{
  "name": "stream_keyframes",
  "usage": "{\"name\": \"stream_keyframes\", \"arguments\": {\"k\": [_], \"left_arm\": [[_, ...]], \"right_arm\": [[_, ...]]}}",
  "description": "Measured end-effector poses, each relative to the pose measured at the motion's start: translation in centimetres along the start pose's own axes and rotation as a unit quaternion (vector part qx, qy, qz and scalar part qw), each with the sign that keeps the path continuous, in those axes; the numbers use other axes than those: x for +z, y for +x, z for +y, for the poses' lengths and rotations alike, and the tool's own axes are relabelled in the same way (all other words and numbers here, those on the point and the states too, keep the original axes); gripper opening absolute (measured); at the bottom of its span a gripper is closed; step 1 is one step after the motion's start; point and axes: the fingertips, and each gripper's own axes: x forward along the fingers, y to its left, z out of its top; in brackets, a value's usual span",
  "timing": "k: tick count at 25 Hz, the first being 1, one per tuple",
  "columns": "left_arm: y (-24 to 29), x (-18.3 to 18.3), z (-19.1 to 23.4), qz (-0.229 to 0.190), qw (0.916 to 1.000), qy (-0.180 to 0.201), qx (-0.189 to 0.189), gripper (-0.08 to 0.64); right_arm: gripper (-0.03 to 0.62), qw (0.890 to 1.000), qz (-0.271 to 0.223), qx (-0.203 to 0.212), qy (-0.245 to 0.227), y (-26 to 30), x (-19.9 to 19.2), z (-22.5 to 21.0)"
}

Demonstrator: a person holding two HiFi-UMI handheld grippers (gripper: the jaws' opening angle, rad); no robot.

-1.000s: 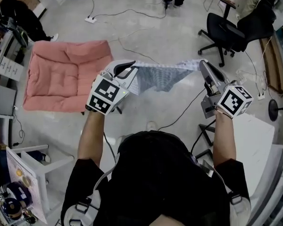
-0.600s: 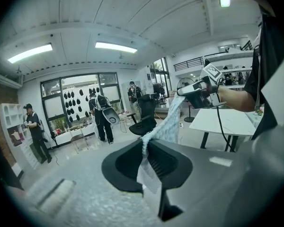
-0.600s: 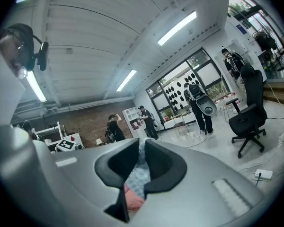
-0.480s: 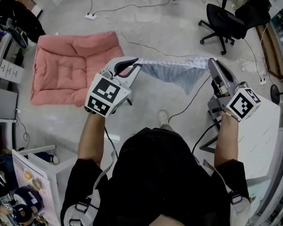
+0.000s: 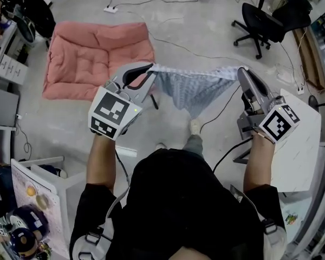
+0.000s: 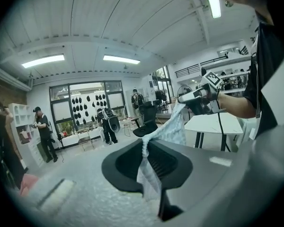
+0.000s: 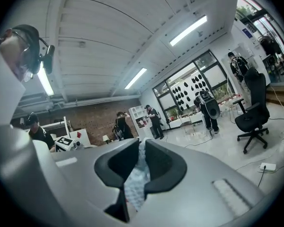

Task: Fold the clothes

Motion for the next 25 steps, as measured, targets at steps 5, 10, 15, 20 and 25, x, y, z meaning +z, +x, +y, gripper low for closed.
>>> {"name": "stream_keyframes", "arguments": {"k": [5,10,15,20,25], "left_arm": [[-5.6,-0.7,0.5,-0.001,0.9995,-0.001,0.032,0.037],[-10.3,-2.6,2.4,0.012,0.9966,-0.019,0.079,0.037],[-14.1,-4.6,4.7,0.031,0.9911,-0.044,0.122,0.037],[-17.9,-6.1,7.7,0.048,0.9835,-0.049,0.167,0.037],[-20.3,-6.2,10.9,0.064,0.9741,-0.054,0.21,0.038]], "right_arm": [[0.044,0.999,0.002,0.039,-0.007,1.0,-0.8,4.7],[0.046,0.996,0.028,0.086,-0.004,3.9,-3.1,8.4],[0.046,0.99,0.063,0.128,0.007,7.2,-5.4,11.3],[0.046,0.981,0.085,0.172,0.012,11.2,-7.2,14.5],[0.046,0.971,0.105,0.211,0.028,15.5,-7.8,16.6]]}}
